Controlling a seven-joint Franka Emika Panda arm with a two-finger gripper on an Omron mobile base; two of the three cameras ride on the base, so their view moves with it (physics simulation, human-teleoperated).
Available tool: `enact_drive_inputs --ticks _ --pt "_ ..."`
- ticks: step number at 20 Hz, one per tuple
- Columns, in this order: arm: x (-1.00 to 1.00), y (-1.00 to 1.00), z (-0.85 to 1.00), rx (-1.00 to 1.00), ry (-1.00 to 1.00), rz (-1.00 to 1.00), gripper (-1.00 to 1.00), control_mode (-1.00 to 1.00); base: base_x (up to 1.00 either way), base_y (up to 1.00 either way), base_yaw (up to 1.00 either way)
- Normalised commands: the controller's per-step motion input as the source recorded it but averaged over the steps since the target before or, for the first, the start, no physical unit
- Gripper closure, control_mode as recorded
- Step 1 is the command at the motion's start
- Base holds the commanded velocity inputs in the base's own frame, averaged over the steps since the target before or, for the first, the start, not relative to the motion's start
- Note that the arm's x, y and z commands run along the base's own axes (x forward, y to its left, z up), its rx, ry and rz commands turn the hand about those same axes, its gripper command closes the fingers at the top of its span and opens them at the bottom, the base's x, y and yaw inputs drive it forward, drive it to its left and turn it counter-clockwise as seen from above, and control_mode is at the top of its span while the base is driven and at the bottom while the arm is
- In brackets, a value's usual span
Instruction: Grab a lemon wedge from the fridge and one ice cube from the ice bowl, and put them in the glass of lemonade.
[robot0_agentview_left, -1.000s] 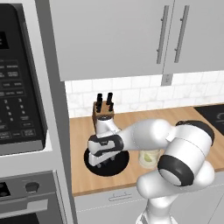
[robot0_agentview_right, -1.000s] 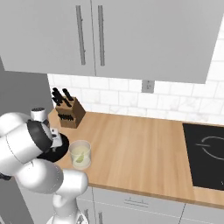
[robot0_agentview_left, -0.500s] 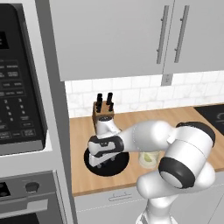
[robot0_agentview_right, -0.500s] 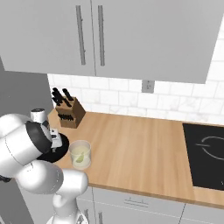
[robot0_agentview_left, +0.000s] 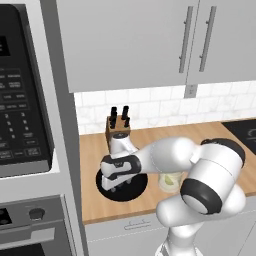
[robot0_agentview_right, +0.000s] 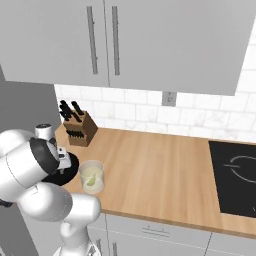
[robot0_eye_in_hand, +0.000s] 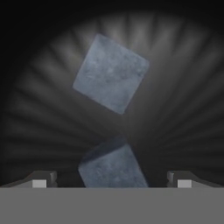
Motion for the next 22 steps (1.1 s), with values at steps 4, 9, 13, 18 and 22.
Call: enact_drive_inputs --ticks 4,9,13,18,22 --pt "0.00 0.00 -0.20 0.00 0.00 0.00 -1.00 -1.00 0.00 0.00 0.00" --pt "0.00 0.00 -0.20 0.00 0.00 0.00 -1.00 -1.00 0.00 0.00 0.00" --pt "0.00 0.00 -0.19 0.00 0.00 0.00 -1.00 -1.00 0.00 0.00 0.00" --pt "0.00 0.00 0.00 0.00 0.01 0.00 1.00 -1.00 0.00 0.00 0.00" --pt "0.00 0.00 0.00 0.00 0.02 0.00 1.00 -1.00 0.00 0.00 0.00"
